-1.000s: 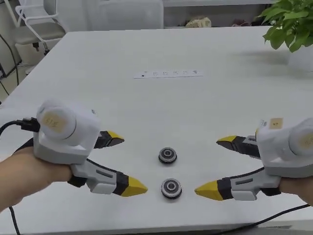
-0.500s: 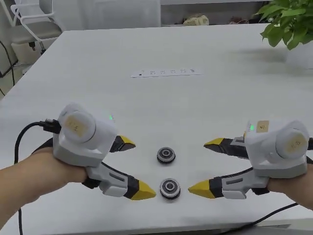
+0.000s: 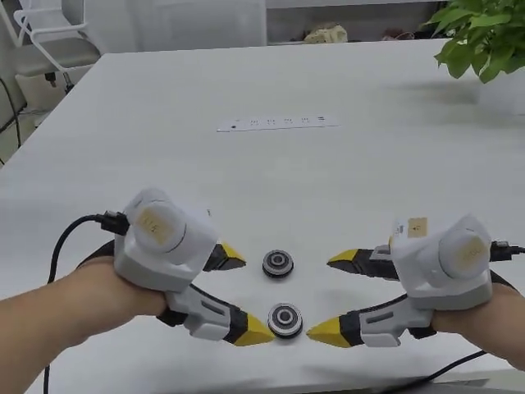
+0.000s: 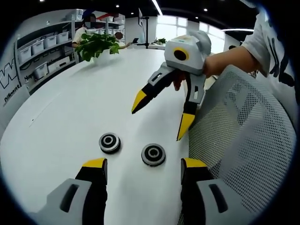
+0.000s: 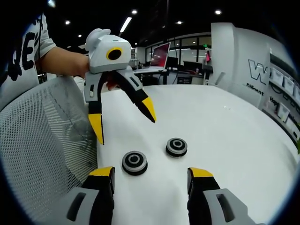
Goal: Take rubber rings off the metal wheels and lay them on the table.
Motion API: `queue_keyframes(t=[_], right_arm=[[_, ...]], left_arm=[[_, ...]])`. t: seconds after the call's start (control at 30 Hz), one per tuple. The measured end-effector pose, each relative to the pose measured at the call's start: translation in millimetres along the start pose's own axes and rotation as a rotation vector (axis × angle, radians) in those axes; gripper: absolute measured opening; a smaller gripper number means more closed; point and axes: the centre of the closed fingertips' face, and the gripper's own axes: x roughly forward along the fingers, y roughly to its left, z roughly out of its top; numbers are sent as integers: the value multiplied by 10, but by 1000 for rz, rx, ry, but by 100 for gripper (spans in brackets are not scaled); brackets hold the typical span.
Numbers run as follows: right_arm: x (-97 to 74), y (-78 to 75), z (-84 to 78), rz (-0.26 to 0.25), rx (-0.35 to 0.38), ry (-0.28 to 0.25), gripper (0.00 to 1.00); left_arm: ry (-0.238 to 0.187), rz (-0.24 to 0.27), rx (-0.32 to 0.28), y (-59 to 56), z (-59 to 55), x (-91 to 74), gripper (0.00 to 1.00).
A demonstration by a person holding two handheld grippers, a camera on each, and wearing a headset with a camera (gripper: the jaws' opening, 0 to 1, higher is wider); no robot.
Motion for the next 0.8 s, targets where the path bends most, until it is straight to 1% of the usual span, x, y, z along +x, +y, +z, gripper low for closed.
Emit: queue_keyframes(t=[0.13,0.23,0.37,0.47,0.6,0.8], right_arm=[[25,15,5,10,18,-13,59],[45,21,0,14,19,-13,57],[66,53,4,26,17,-13,55],[81,76,-7,31,14,-8,54],[89,111,-18,40,16,-5,54],[103,134,-58,44,6,8,54]], left_arm=[[6,-16,8,-30,-2,46,56],[0,-30,4,-52,13,73,53],[-8,-46,-4,-80,48,115,45],[-12,-67,-1,-131,71,160,40],[-6,-92,6,-198,68,216,35],[22,-109,14,-239,10,299,28]])
